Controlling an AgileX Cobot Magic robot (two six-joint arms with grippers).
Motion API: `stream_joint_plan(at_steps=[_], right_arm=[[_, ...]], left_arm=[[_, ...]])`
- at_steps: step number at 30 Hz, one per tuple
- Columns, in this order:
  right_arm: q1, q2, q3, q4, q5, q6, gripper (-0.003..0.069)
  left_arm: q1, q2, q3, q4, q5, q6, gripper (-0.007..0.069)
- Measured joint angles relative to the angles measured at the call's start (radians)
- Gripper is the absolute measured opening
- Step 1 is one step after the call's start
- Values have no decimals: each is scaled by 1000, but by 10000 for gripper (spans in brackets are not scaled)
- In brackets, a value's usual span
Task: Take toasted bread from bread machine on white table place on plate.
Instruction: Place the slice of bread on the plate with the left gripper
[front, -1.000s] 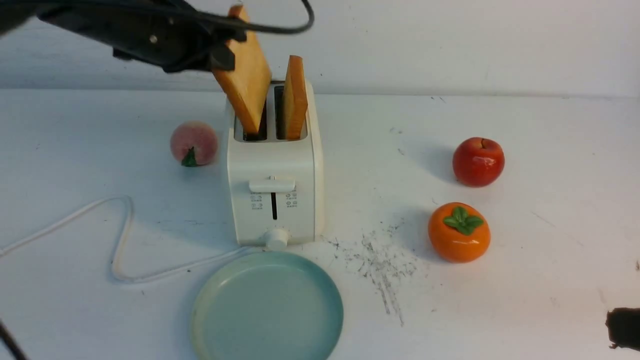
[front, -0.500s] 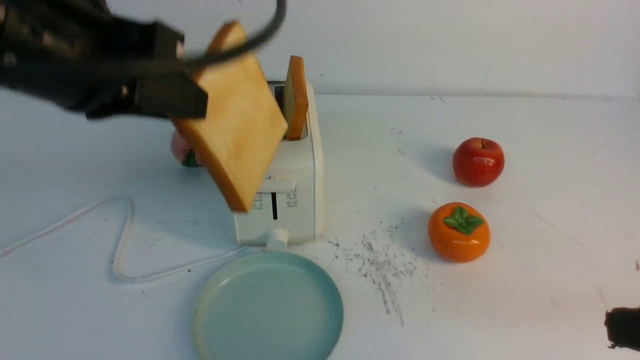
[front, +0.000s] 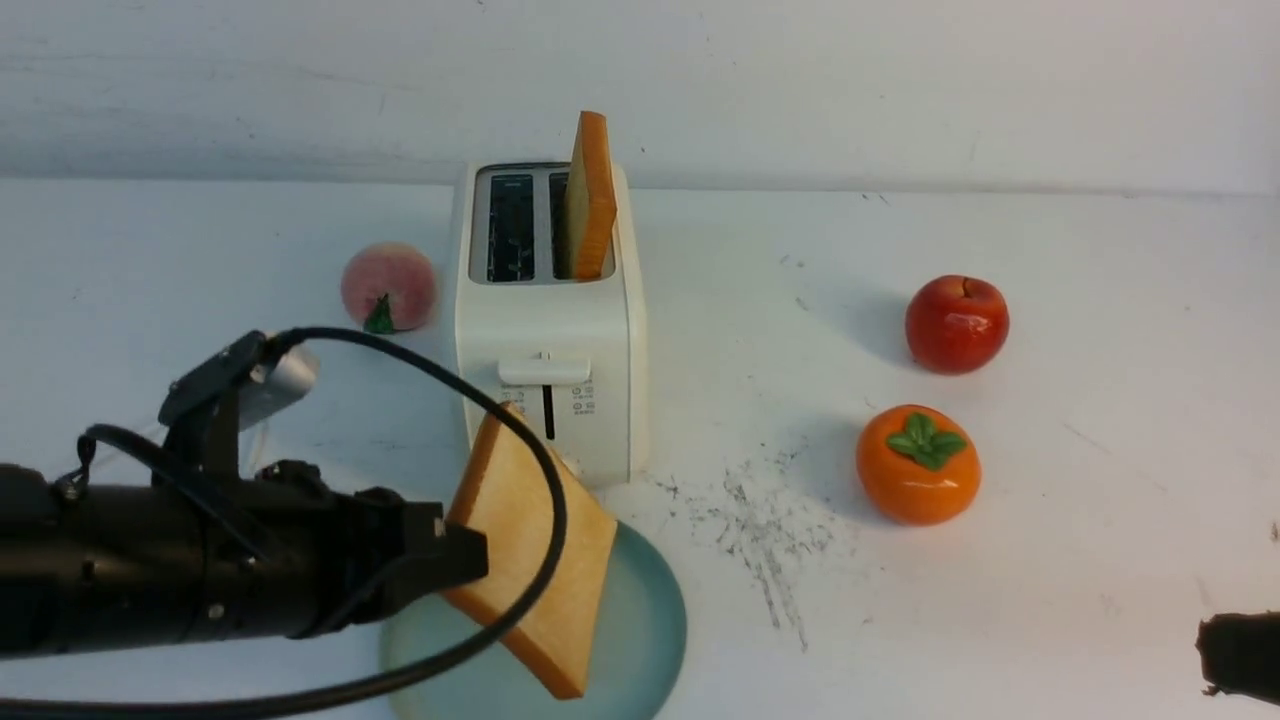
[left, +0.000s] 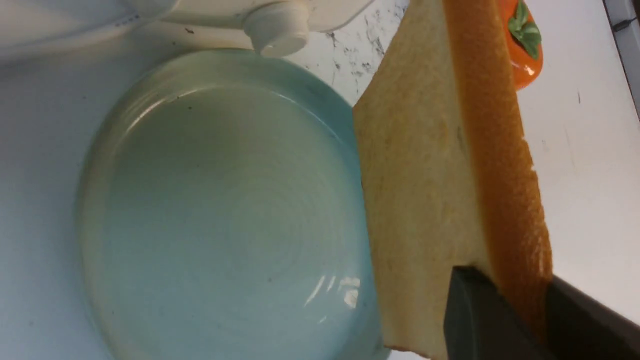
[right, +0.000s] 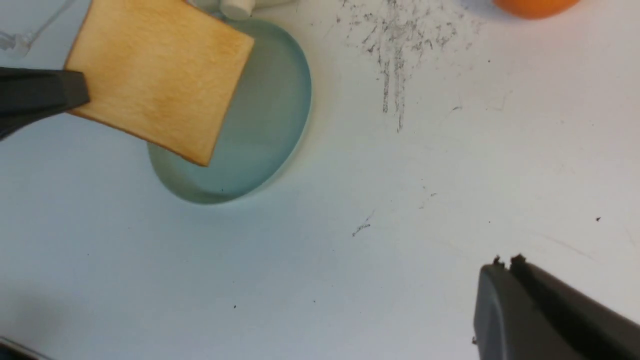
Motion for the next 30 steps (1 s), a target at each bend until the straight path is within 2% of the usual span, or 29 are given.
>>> stream_joint_plan(at_steps=[3,6,13,17,19,20,23,25,27,30], right_arm=[[0,0,0,0,-2,0,13],[0,0,0,0,-2,0,12],[0,0,0,0,-2,0,15],[0,0,0,1,-4,0,20],[0,0,0,3,-6,0,22],[0,0,0,3,-6,0,22],[0,0,0,3,9,0,25],[0,0,0,3,12,-1,27],[0,0,0,3,13,-18,31],[0,0,-7,3,13,-40,33]], left_arm=[[0,61,6,-120,8,129,78],[0,113,7,-170,15,182,78],[0,202,7,-191,-13,204,83],[0,208,6,-179,-20,204,159],[0,208,6,-127,-21,190,283],[0,206,6,-122,-21,186,302],[0,179,6,-9,-30,109,428],[0,155,6,47,-43,75,451],[0,102,6,176,-68,-22,465],[0,32,6,352,-77,-161,449]])
